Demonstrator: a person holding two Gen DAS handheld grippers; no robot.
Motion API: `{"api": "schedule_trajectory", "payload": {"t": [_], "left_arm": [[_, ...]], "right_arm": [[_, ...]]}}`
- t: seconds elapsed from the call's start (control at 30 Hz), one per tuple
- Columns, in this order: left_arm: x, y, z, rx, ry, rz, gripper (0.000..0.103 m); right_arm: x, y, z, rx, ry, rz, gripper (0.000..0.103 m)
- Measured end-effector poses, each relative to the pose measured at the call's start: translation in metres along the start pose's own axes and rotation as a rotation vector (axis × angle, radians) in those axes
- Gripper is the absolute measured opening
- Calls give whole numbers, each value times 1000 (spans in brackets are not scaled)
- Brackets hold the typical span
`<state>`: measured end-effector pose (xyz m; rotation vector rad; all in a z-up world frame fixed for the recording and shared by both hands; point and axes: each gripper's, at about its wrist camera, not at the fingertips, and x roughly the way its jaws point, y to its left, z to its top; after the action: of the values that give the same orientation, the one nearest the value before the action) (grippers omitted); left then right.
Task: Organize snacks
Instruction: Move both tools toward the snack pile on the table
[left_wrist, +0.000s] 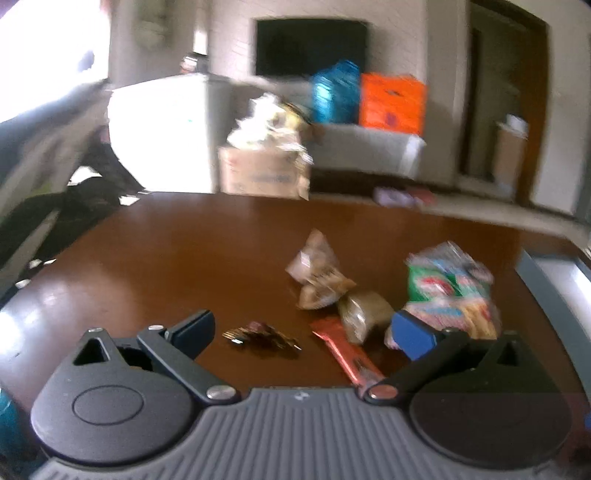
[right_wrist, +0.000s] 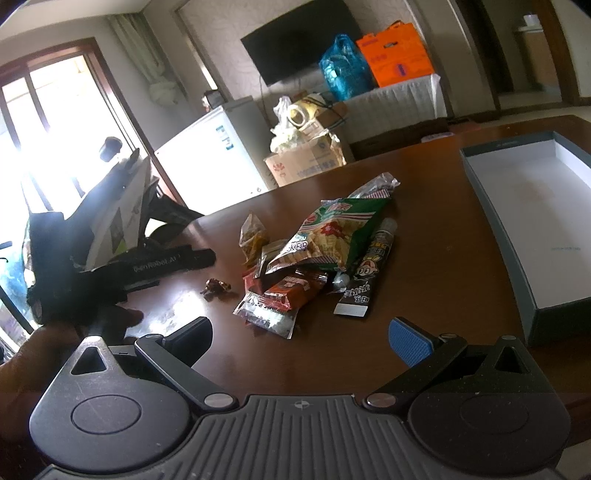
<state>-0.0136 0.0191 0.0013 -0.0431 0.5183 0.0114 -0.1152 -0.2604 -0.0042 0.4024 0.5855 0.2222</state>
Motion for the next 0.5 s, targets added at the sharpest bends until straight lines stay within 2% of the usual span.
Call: {"api": "schedule_trajectory", "payload": {"t": [0.07, 0.1, 0.17, 0.3, 0.4, 0.5], "left_arm": [[-1, 5, -1, -66, -9, 5, 103], [2, 7, 0, -80, 18, -5, 103], [14, 8, 2, -22, 131, -36, 103], [32, 3, 10, 13, 264, -84, 103], [27, 0, 11, 4, 206, -68, 103], [22, 1, 11, 4, 141, -90, 103]], "right_arm": [[1, 1, 0, -2, 1, -1, 103], [1, 1, 0, -4, 2, -1, 103], [0, 5, 0, -23, -3, -6, 103], [-10, 27, 10, -132, -53, -6, 103], [-15, 45, 21, -213, -88, 21, 103], [-5, 63, 36, -342, -84, 10, 103]]}}
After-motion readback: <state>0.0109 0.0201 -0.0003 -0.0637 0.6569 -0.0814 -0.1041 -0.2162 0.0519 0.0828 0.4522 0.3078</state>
